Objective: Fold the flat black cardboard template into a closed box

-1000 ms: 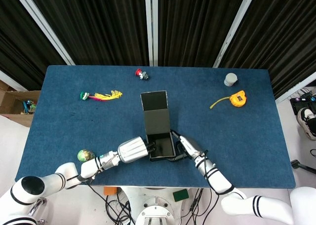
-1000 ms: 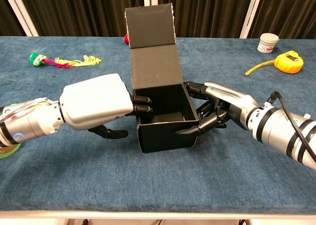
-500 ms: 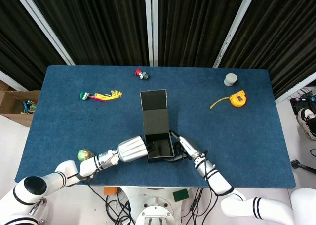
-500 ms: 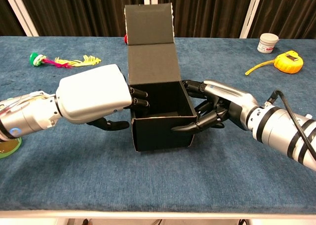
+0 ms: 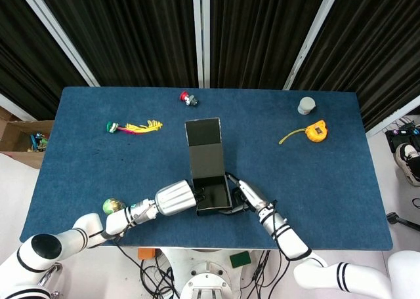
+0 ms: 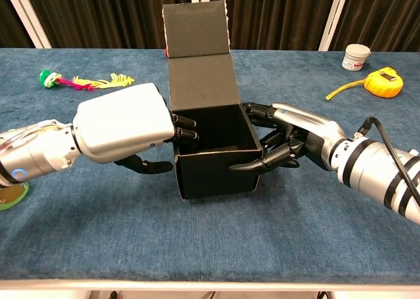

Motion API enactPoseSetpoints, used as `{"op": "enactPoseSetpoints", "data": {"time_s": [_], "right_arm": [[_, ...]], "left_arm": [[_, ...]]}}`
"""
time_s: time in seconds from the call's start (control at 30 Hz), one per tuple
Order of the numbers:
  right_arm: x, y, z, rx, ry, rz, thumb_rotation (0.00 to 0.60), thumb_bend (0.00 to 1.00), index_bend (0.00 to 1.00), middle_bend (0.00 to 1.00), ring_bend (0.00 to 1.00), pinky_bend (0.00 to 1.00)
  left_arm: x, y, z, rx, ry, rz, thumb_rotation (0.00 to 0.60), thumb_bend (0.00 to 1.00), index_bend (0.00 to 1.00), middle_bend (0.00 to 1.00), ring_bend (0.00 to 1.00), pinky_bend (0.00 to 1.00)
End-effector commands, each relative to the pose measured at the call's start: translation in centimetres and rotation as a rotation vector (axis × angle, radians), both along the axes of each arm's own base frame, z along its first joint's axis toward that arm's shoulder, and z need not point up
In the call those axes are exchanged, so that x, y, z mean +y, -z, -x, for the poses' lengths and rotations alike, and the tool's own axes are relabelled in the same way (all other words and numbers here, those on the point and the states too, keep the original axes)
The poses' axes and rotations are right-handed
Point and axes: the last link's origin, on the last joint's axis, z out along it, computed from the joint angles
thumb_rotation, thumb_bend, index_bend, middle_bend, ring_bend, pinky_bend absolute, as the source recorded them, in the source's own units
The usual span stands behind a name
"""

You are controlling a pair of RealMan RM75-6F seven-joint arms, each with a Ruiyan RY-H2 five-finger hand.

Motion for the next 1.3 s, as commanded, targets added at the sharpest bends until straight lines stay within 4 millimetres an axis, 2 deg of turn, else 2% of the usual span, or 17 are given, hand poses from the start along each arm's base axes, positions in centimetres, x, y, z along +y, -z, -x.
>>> {"op": "enactPoseSetpoints", "data": {"time_s": [0.03, 0.13, 0.27, 0.47, 0.73, 0.87, 0.97, 1.03, 1.1, 1.2, 1.3], "right_arm": [[-0.1, -0.1, 0.0, 0.003, 0.002, 0.008, 0.600, 0.44, 0.23, 0.34, 0.74, 1.00], [-0.3, -0.2, 0.1, 0.013, 0.004, 0.022, 0.600, 0.44, 0.23, 0.34, 0.74, 1.00], [-0.5, -0.3, 0.2, 0.018, 0.012, 0.035, 0.600, 0.44, 0.23, 0.34, 0.74, 1.00], [-0.9, -0.1, 0.2, 0.038, 0.011, 0.052, 0.600, 0.44, 0.22, 0.33, 0.74, 1.00], [-2.0, 0.3, 0.3, 0.054, 0.025, 0.098, 0.600, 0.44, 0.20, 0.32, 0.74, 1.00], [-2.9, 0.9, 0.2, 0.046, 0.056, 0.124, 0.600, 0.44, 0.14, 0.28, 0.74, 1.00], [-3.4, 1.6, 0.1, 0.024, 0.092, 0.129, 0.600, 0.37, 0.05, 0.19, 0.72, 1.00], [-3.3, 1.9, 0.0, 0.008, 0.102, 0.117, 0.600, 0.27, 0.00, 0.10, 0.69, 1.00], [-3.0, 1.9, -0.1, -0.011, 0.110, 0.106, 0.600, 0.18, 0.00, 0.04, 0.65, 1.00], [-2.6, 1.6, 0.1, -0.033, 0.118, 0.096, 0.600, 0.09, 0.00, 0.01, 0.63, 1.00], [-2.2, 1.2, 0.3, -0.032, 0.113, 0.093, 0.600, 0.08, 0.00, 0.01, 0.63, 1.00]], "left_arm": [[0.0, -0.2, 0.1, -0.008, -0.004, -0.003, 0.600, 0.20, 0.42, 0.44, 0.72, 1.00], [-0.1, -0.6, 0.1, -0.025, -0.011, -0.009, 0.600, 0.17, 0.34, 0.36, 0.70, 1.00], [-0.1, -1.1, 0.1, -0.047, -0.010, -0.023, 0.600, 0.15, 0.30, 0.30, 0.69, 1.00], [0.0, -1.9, 0.4, -0.074, -0.013, -0.040, 0.600, 0.13, 0.26, 0.25, 0.67, 1.00], [0.0, -4.8, 1.2, -0.141, -0.009, -0.105, 0.600, 0.12, 0.22, 0.23, 0.65, 1.00], [-0.2, -6.3, 1.5, -0.184, -0.011, -0.140, 0.600, 0.10, 0.18, 0.21, 0.65, 1.00], [-0.2, -7.3, 1.8, -0.242, -0.070, -0.141, 0.600, 0.09, 0.18, 0.21, 0.65, 1.00], [-0.2, -7.6, 2.1, -0.290, -0.139, -0.109, 0.600, 0.09, 0.18, 0.21, 0.65, 1.00], [-0.3, -7.8, 2.4, -0.359, -0.235, -0.042, 0.600, 0.09, 0.18, 0.21, 0.65, 1.00], [-0.4, -8.0, 2.8, -0.442, -0.369, 0.060, 0.600, 0.09, 0.17, 0.19, 0.65, 1.00], [-0.5, -7.8, 3.0, -0.508, -0.485, 0.154, 0.600, 0.09, 0.15, 0.18, 0.65, 1.00]]}}
